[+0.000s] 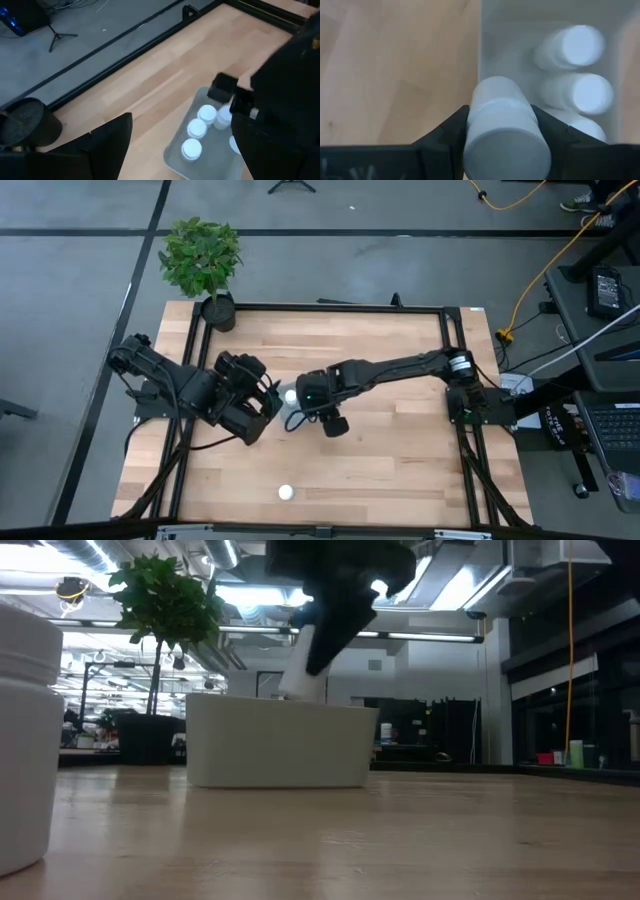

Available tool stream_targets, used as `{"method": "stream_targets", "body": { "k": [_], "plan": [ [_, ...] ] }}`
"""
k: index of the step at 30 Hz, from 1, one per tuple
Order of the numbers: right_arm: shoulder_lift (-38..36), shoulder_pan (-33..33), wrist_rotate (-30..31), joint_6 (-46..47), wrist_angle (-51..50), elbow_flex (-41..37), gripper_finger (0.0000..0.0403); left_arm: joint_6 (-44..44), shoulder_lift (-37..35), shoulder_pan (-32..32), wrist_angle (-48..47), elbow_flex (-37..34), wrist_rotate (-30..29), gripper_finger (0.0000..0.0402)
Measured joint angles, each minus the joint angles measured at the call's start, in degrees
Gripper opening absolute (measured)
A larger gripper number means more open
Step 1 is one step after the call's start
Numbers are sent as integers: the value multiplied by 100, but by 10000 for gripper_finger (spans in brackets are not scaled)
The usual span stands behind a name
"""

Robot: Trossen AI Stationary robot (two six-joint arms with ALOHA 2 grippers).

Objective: Pick and place pill bottles into a basket
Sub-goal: Put the white pill bottle into the white bin

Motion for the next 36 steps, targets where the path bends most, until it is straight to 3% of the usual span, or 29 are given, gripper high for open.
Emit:
{"method": "stream_targets", "body": {
  "k": [36],
  "plan": [
    [460, -262, -205, -285, 80, -21, 164, 110, 7, 105, 0, -7, -21, 331]
  ]
}}
